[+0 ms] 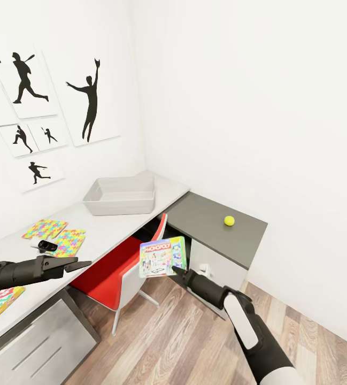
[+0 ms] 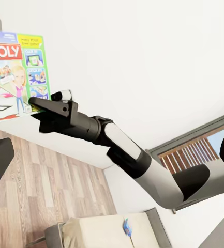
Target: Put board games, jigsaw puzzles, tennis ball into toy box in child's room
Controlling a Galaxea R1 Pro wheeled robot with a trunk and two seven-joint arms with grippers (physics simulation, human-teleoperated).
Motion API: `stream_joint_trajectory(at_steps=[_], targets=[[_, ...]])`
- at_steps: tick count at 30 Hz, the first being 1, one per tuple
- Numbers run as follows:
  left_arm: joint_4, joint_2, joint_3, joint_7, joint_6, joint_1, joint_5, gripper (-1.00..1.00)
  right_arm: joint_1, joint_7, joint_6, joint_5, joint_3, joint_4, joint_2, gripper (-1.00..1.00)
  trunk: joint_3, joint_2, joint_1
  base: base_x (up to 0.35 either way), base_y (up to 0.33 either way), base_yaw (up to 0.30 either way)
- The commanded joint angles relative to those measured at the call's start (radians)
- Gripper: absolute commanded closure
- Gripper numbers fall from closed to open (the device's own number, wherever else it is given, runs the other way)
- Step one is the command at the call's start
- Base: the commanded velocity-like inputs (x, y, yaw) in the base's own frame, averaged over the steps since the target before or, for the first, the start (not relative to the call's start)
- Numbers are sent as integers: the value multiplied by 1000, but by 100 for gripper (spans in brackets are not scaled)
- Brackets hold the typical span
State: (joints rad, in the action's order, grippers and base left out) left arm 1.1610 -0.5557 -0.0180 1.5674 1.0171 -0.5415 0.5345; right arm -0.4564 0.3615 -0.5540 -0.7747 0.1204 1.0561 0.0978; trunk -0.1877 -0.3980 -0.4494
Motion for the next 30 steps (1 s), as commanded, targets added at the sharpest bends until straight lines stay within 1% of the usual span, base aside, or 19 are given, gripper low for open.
stream_joint_trajectory(at_steps=[1, 3, 4, 5, 7, 8, 9, 10, 11, 12, 14, 15, 18, 20, 24, 26, 30], targets=[[0, -1, 0, 3, 11, -1, 0, -100, -1, -2, -21, -3, -3, 9, 1, 100, -2, -2, -1, 0, 0, 0], [0, -2, 0, 3, 11, -1, 1, -100, -21, -26, -111, -4, -7, 45, 5, 100, -2, -2, -1, 0, 0, 0], [0, -2, 0, 3, 11, -1, 1, -100, -33, -40, -137, -5, -8, 58, 7, 100, -2, -2, -1, 0, 0, 0], [0, -1, 1, 3, 11, -1, 1, -100, -67, -82, -189, -6, -8, 94, 15, 100, -2, -2, -1, 0, 0, 0], [0, 1, 1, 3, 11, -1, 2, -100, -139, -206, -278, -8, -11, 168, 44, 100, -2, -2, -1, 0, 0, 0], [0, 1, 1, 3, 11, 0, 2, -100, -155, -239, -295, -9, -12, 179, 50, 100, -2, -2, -1, 0, 0, 0], [0, 1, 1, 3, 11, -1, 2, -100, -183, -298, -322, -16, -19, 191, 61, 100, -2, -2, -1, 0, 0, 0], [0, 2, 1, 3, 11, -1, 1, -100, -205, -339, -339, -34, -28, 196, 67, 100, -2, -2, -1, 0, 0, 0], [0, 2, 1, 3, 12, -1, 0, -100, -225, -365, -351, -63, -37, 199, 70, 100, -2, -2, -1, 0, 0, 0], [0, 2, 1, 3, 12, -1, -1, -100, -234, -374, -355, -81, -42, 199, 70, 100, -2, -2, -1, 0, 0, 0], [-4, 2, 1, 3, 12, -1, -1, -100, -256, -398, -363, -154, -56, 196, 67, 100, -2, -2, -1, 0, 0, 0], [-9, 2, 1, 3, 12, -1, -1, -100, -261, -405, -363, -182, -59, 195, 66, 100, -2, -2, -1, 0, 0, 0], [-30, 2, 1, 3, 10, -1, -1, -100, -267, -420, -364, -215, -62, 196, 64, 100, -2, -2, -1, 0, 0, 0], [-49, 3, 1, 3, 10, -1, -1, -100, -266, -430, -364, -226, -64, 196, 63, 100, -2, -2, -1, 0, 0, 12], [-61, 2, -4, 3, 10, -2, -1, -100, -262, -435, -362, -234, -66, 191, 57, 100, 0, -2, -1, 93, 0, 151], [-62, 2, -10, 3, 15, -8, 0, -100, -261, -434, -360, -237, -72, 183, 47, 100, 2, -2, -1, 250, 0, 218], [-52, -5, -49, 3, 23, -13, -1, -100, -260, -434, -359, -238, -84, 177, 41, 100, 5, -2, -1, 312, 0, 255]])
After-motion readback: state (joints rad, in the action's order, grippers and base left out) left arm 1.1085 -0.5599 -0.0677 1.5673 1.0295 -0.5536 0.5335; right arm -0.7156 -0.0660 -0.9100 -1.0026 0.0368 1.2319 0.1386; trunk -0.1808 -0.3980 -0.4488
